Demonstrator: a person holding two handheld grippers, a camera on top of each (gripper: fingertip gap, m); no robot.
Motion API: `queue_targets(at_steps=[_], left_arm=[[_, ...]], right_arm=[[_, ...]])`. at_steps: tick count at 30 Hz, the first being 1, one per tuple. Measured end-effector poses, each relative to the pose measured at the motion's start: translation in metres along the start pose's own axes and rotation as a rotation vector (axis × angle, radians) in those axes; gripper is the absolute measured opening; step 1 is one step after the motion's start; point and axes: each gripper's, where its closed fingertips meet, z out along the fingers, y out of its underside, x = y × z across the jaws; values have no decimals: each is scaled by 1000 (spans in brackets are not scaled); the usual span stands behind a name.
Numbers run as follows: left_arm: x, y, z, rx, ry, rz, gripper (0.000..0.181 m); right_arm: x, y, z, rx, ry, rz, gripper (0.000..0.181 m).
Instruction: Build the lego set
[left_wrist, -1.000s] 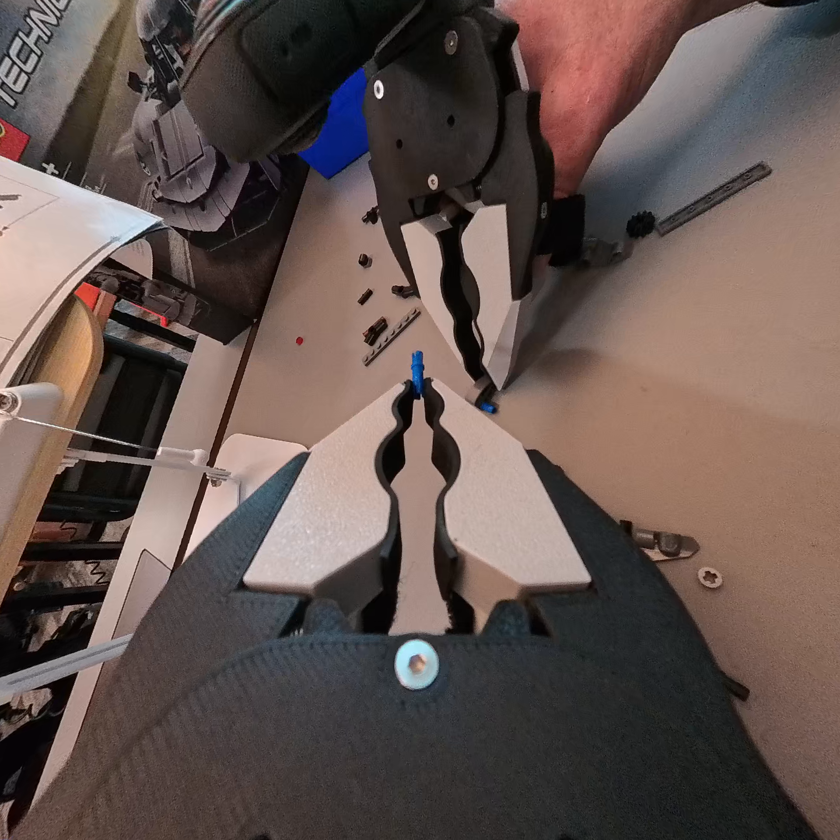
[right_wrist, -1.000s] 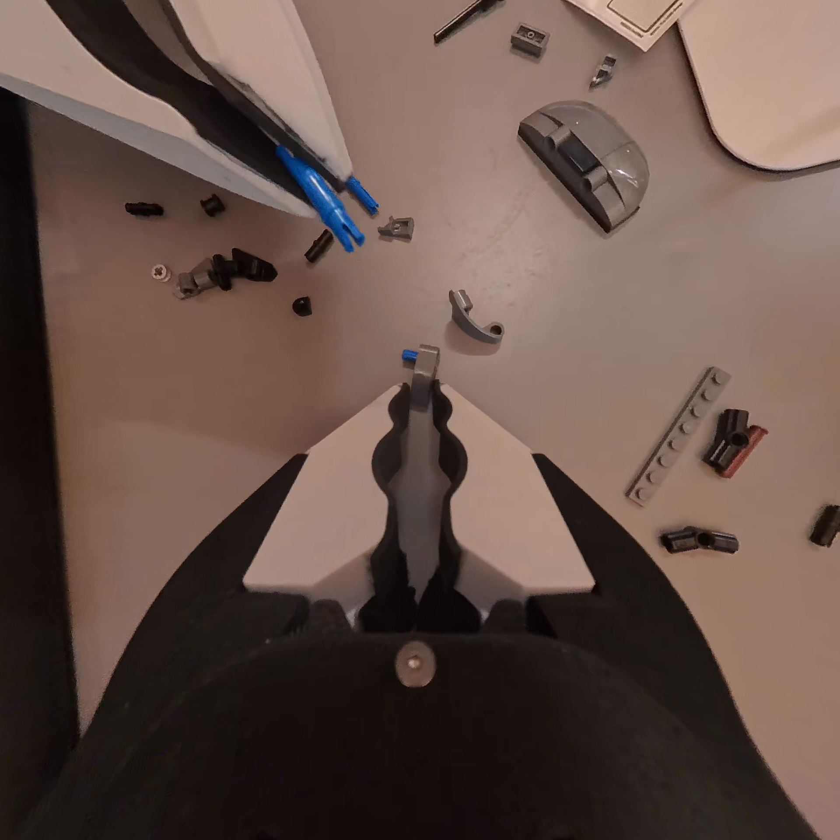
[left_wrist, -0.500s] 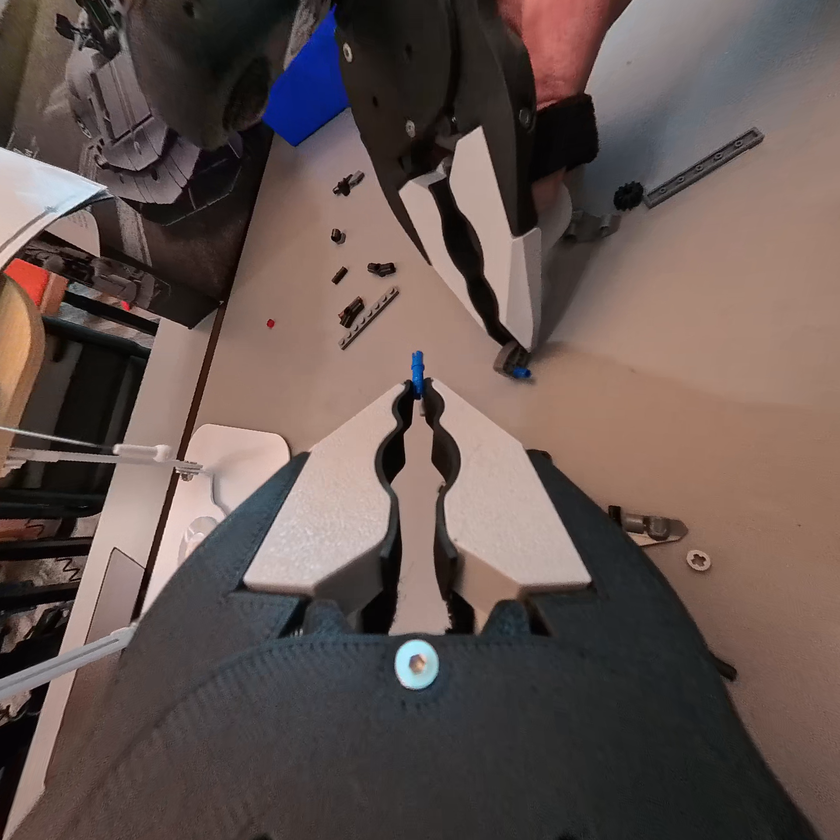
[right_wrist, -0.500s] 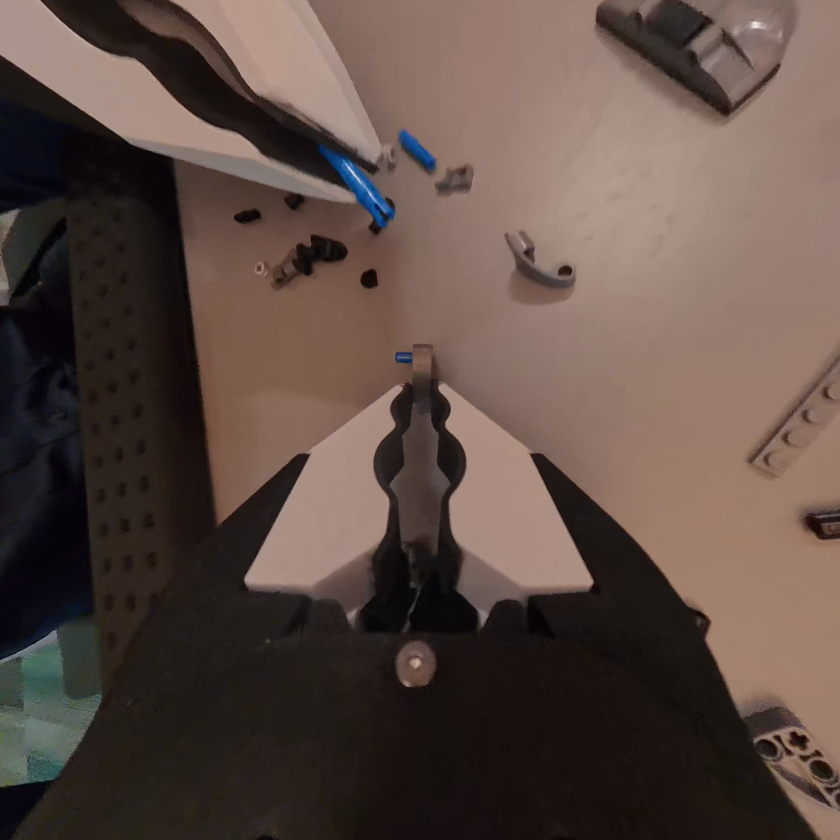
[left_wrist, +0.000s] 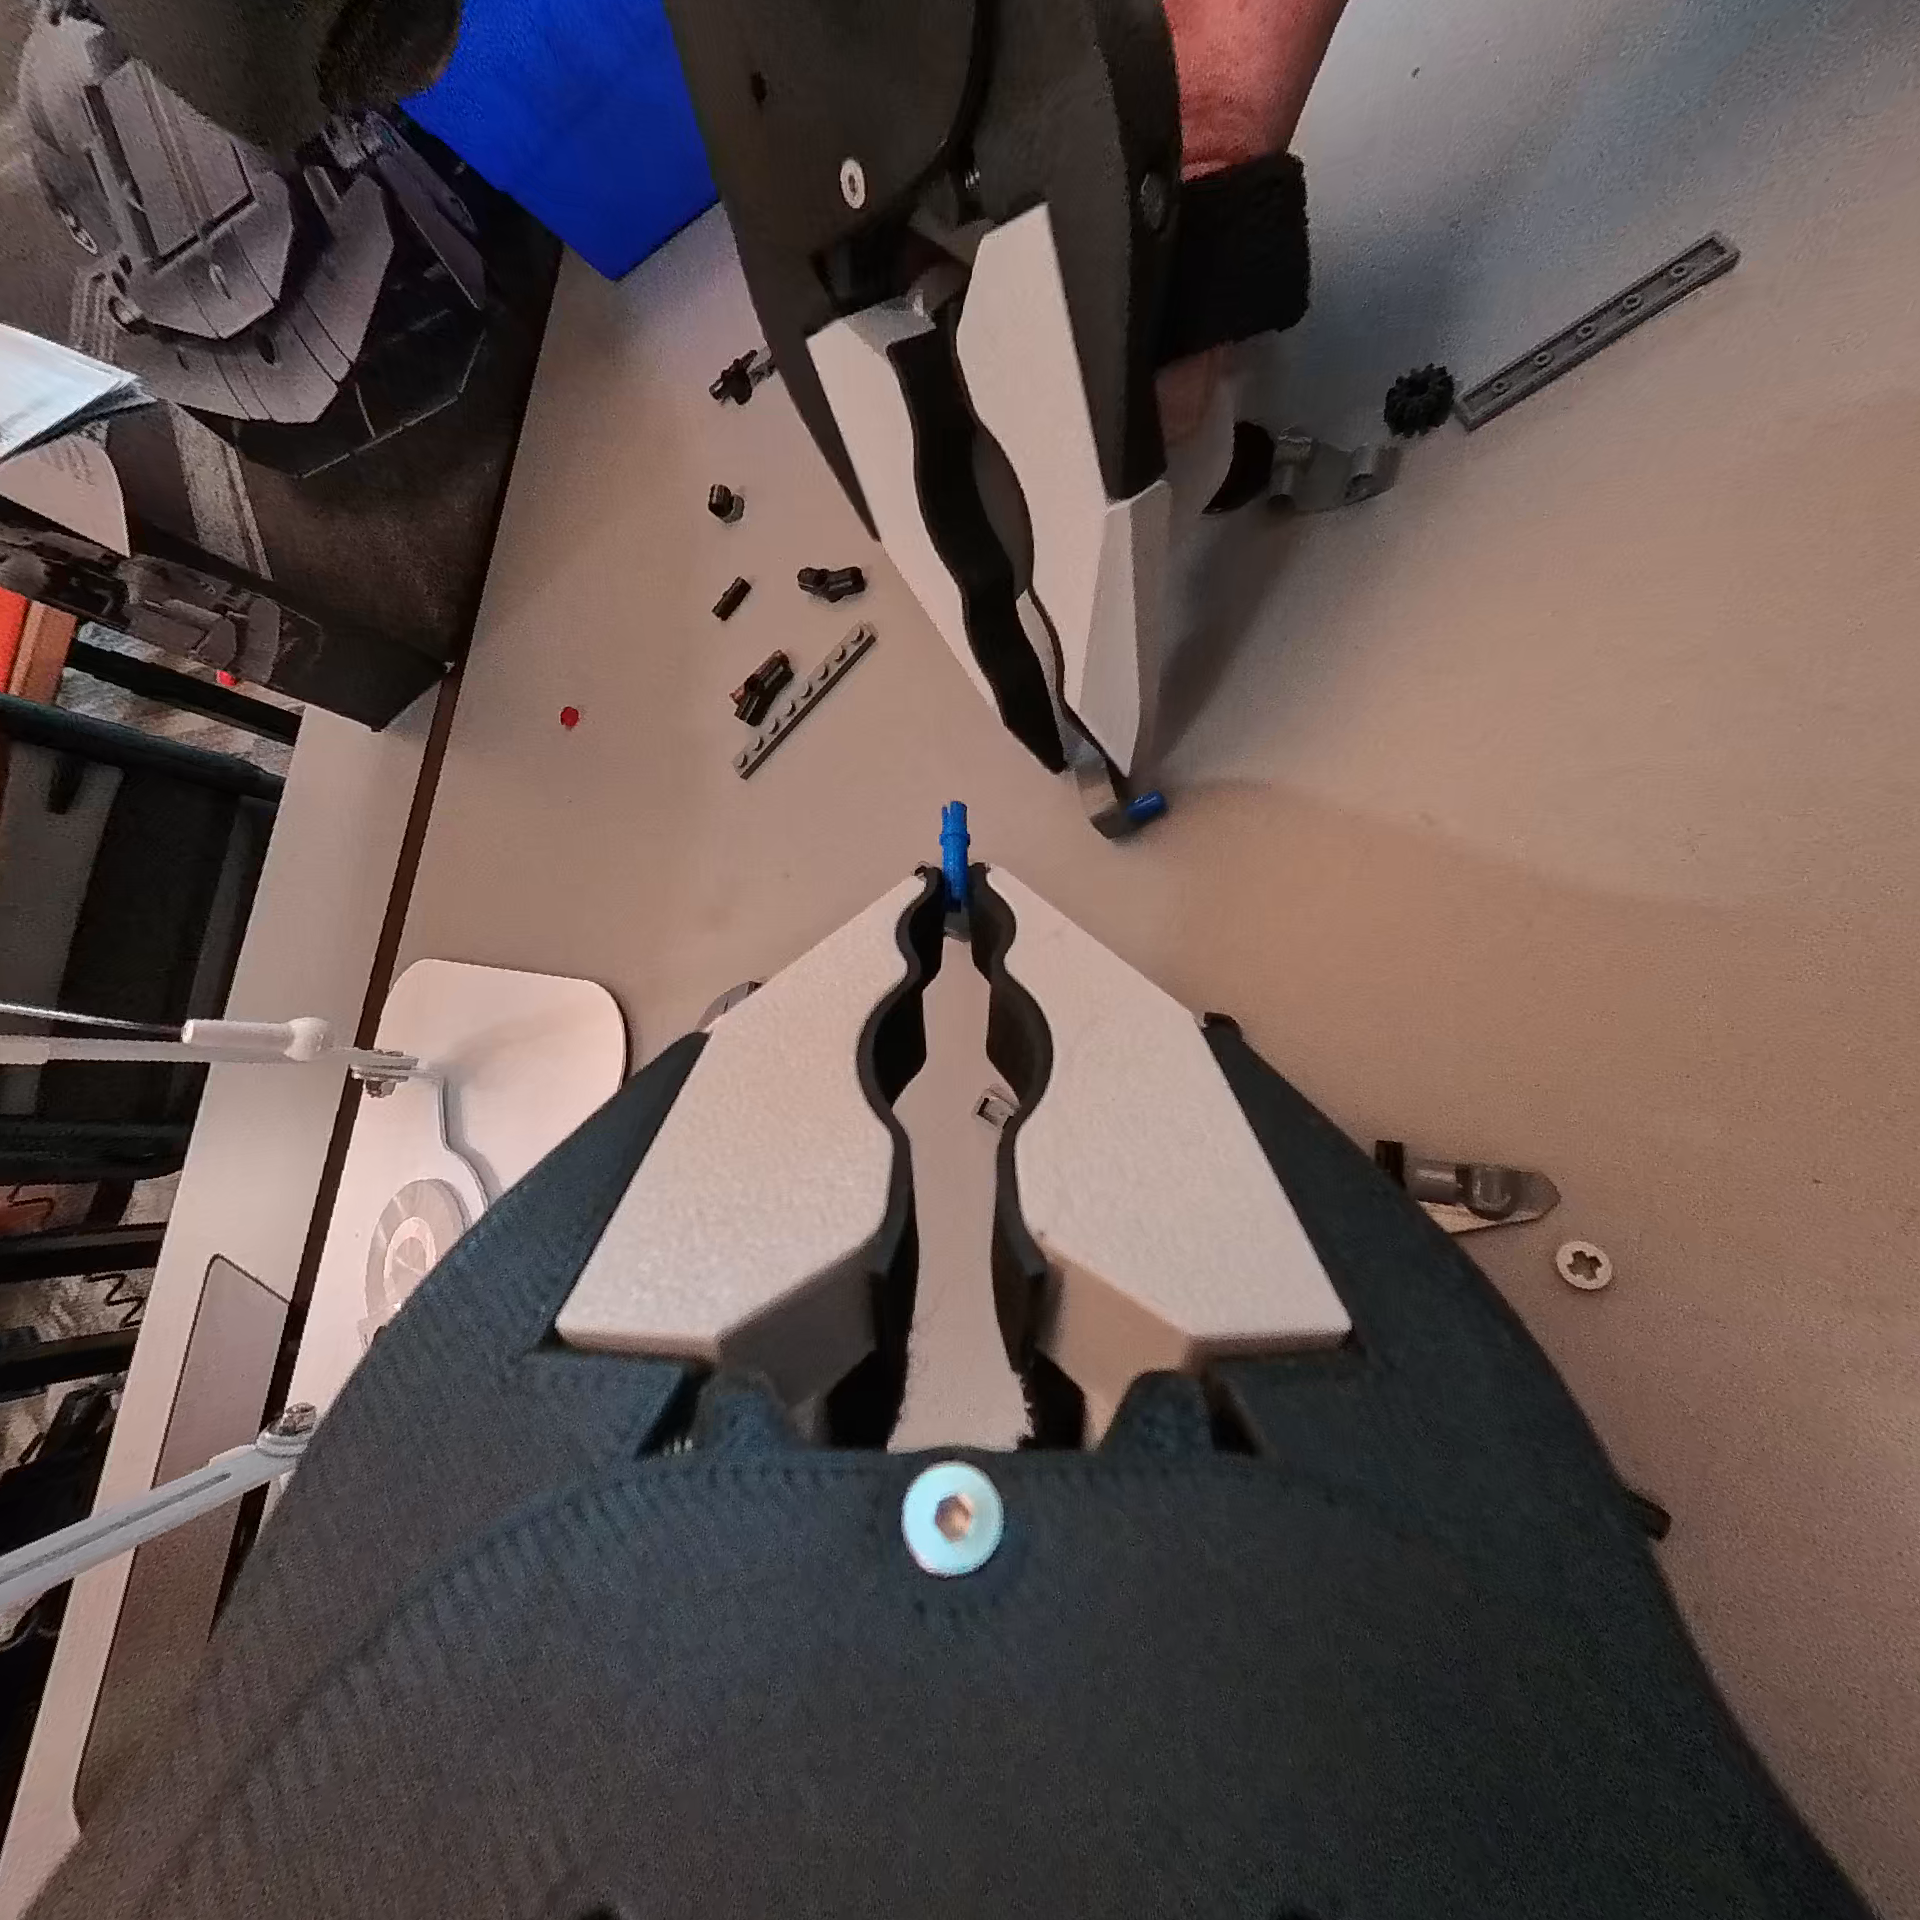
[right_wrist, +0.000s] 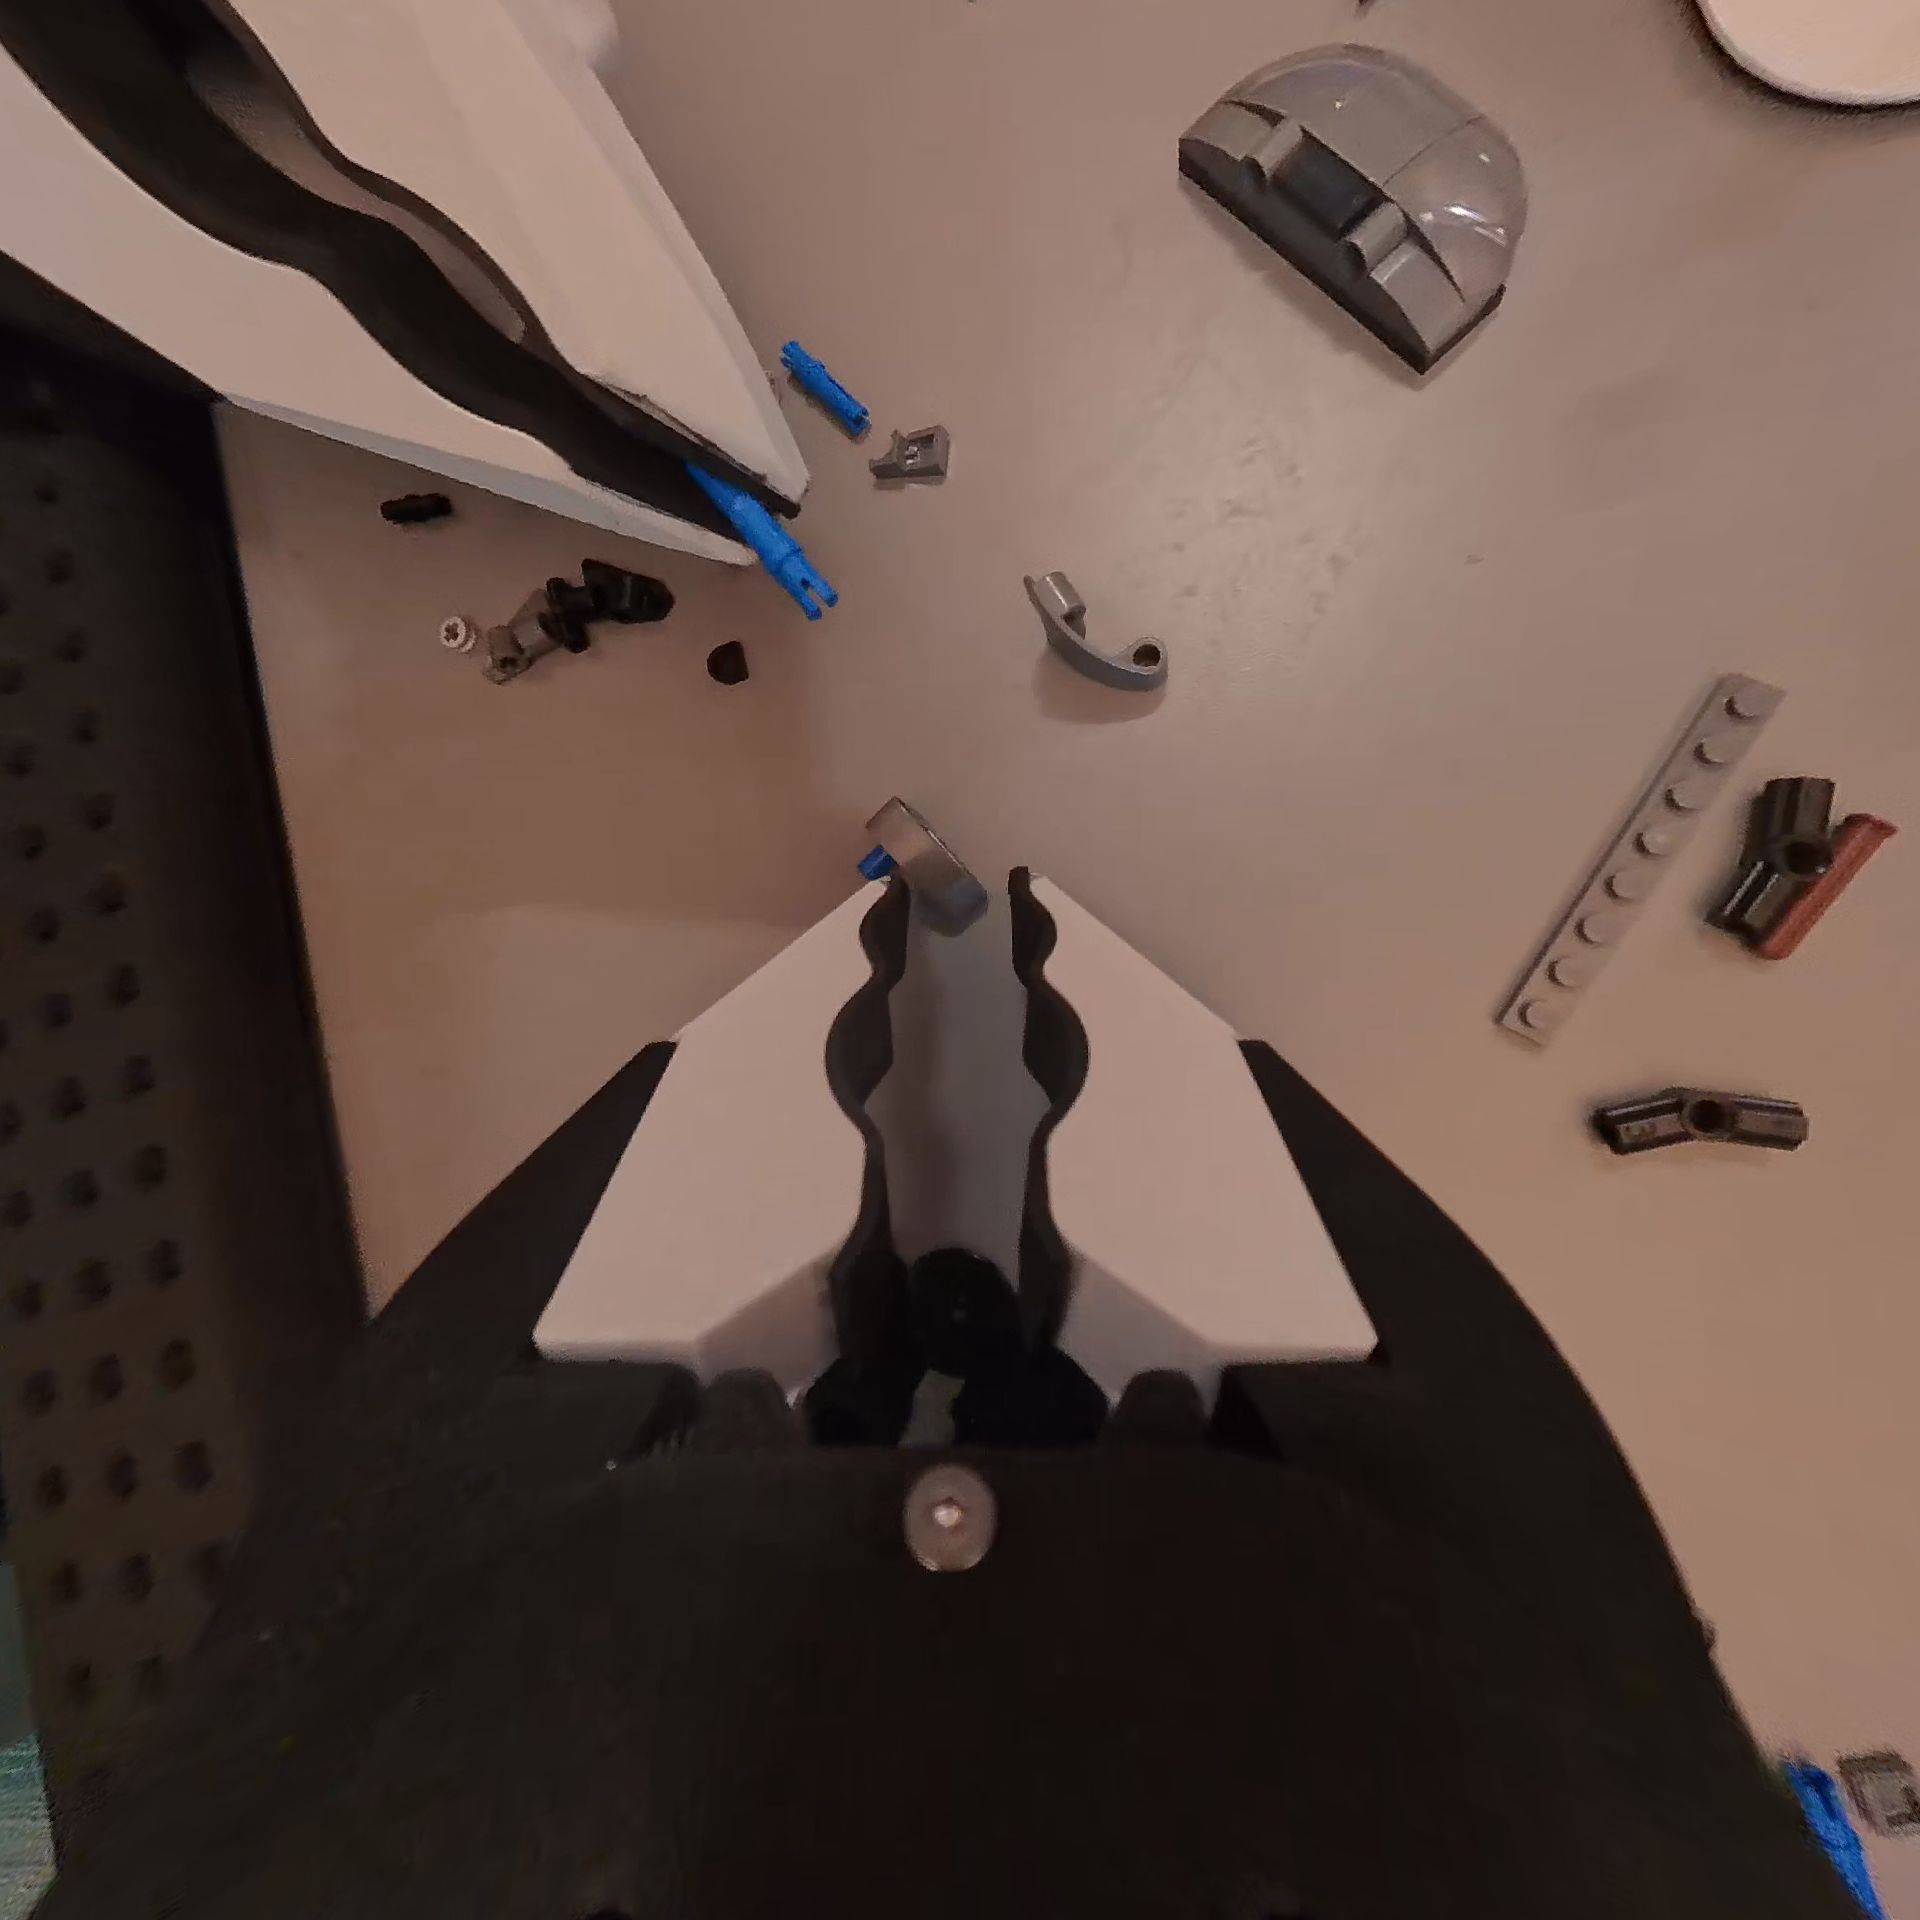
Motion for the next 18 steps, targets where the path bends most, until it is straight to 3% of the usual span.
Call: queue_targets(at_steps=[7, 13, 18], left_arm=[[-2, -1, -1, 4, -4, -1, 2], [-4, -2, -2, 8, -8, -6, 2], [-3, -2, -1, 4, -3, -4, 2]], right_arm=[[-8, -4, 5, 2, -16, -57, 7], [-35, -11, 0, 48, -224, 65, 6], [-13, -1, 7, -2, -109, 110, 7]])
